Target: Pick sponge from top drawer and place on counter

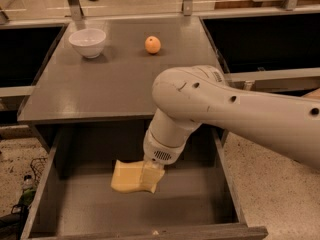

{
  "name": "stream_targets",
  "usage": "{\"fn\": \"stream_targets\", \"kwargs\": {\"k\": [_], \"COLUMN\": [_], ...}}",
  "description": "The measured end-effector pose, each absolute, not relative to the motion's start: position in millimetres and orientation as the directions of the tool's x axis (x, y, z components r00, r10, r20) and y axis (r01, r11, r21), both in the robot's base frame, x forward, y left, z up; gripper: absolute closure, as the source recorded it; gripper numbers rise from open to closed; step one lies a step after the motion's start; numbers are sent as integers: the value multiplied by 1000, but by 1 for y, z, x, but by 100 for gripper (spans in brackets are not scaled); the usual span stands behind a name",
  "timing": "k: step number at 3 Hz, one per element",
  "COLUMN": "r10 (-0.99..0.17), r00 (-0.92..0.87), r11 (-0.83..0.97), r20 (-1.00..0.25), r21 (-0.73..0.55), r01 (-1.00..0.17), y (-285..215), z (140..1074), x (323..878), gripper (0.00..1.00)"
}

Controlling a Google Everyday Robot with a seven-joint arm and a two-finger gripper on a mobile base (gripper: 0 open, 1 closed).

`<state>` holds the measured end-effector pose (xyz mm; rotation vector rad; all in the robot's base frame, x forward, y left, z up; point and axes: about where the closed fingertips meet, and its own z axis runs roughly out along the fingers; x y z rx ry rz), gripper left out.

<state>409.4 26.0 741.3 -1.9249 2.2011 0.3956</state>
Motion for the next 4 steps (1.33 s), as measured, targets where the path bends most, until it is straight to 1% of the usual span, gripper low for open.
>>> {"fn": "stream_targets", "kwargs": {"k": [2,3,4], "r10": [-937,-935,-938], "r00": [-143,-155,-155], "r11": [122,142,164], "r20": [-318,-319,-310], "r21": [83,63,-3], "r01": [-989,-988,-986], "y": [27,23,18], "z": [739,755,791], "x": [409,420,433], "gripper": [100,100,100]}}
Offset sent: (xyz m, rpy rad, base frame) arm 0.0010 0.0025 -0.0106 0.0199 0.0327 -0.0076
